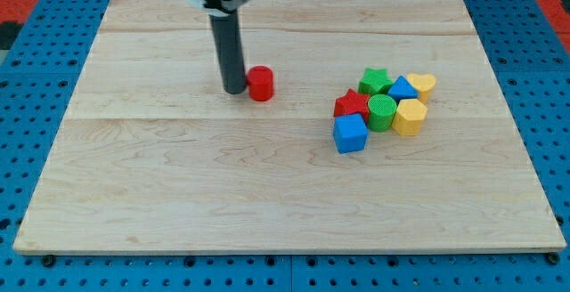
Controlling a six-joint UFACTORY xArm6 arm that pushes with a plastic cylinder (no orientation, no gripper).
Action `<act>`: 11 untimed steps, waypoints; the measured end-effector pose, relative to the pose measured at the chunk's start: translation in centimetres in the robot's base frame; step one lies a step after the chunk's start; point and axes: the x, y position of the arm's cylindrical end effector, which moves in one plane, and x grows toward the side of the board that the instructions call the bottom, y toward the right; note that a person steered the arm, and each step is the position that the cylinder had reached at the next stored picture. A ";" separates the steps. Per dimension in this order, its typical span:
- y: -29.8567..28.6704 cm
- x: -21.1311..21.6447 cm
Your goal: Move the blue cube into the red star
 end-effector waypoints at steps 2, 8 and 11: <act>10.1 1.6; 8.9 9.6; 15.7 8.5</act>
